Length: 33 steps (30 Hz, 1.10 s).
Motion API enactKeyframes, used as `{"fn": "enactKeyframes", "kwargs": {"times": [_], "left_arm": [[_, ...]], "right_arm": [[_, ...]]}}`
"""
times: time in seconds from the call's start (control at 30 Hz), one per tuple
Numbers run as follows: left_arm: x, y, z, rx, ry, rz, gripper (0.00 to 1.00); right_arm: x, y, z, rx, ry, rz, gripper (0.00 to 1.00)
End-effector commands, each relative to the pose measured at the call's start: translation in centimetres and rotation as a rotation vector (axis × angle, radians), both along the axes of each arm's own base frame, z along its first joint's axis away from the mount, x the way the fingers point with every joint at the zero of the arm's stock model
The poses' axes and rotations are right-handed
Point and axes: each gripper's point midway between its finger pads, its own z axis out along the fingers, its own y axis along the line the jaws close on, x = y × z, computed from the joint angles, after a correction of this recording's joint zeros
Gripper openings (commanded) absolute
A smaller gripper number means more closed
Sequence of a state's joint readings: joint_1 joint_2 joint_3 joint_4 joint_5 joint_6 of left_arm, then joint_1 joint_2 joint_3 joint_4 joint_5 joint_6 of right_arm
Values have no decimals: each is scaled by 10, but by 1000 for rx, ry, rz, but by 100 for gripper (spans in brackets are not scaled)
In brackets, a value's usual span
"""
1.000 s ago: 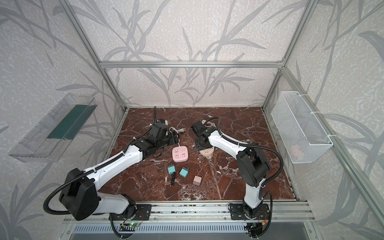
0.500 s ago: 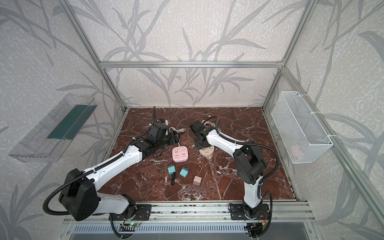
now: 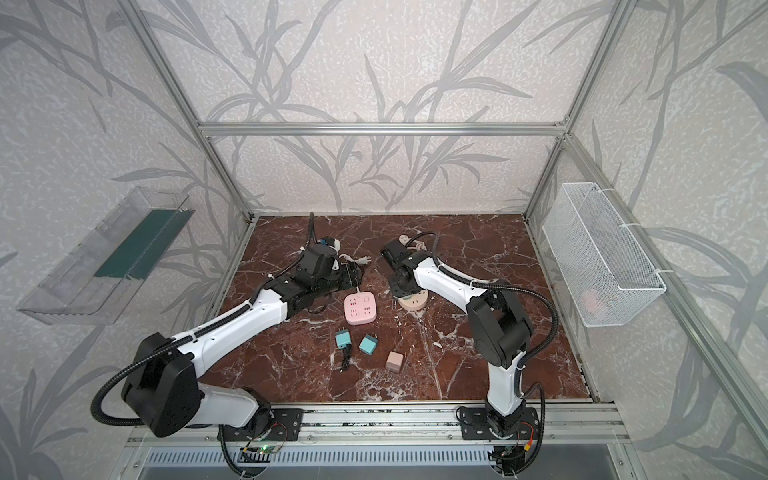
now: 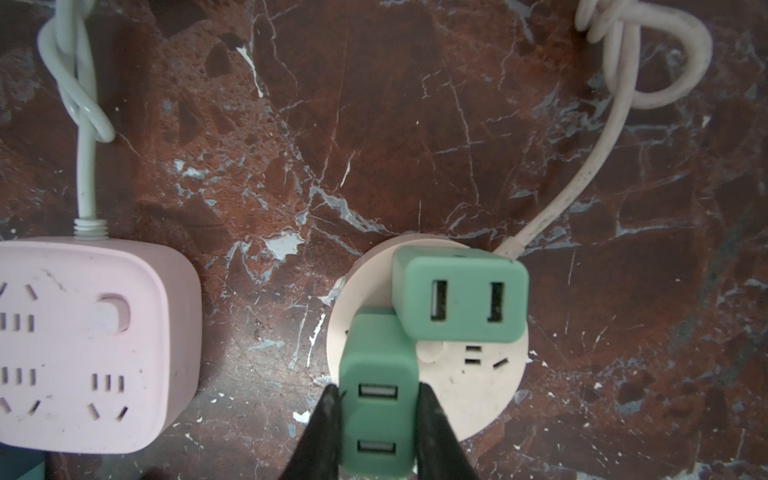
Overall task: Insert the plug
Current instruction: 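Press the mint-green adapter down into the round strip with right gripper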
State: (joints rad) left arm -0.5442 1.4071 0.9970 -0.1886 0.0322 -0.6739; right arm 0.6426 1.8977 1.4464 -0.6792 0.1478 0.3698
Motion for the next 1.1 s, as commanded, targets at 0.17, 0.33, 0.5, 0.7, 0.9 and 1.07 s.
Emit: {"fn": "enactKeyframes", "kwargs": {"times": [0.17, 0.33, 0.5, 0.7, 0.9, 1.07], "left_arm": [[5, -3, -6, -12, 5, 1, 72], [7, -6, -12, -11, 17, -3, 72], [9, -7, -13, -14, 15, -4, 72], [10, -7, -16, -5, 19, -4, 72], [10, -10, -13, -19, 15, -13, 72], [8, -9, -8, -29, 5, -13, 72]], "right_arm": [[-14, -17, -46, -45, 144, -9, 0], [-23, -21, -68, -82, 219, 4, 0], [-32, -27, -82, -108, 257, 3, 0], [-39, -31, -90, -112, 293, -21, 0], [-33, -37, -58, -102, 228, -126, 0], [-31, -34, -33, -97, 187, -184, 0]]}}
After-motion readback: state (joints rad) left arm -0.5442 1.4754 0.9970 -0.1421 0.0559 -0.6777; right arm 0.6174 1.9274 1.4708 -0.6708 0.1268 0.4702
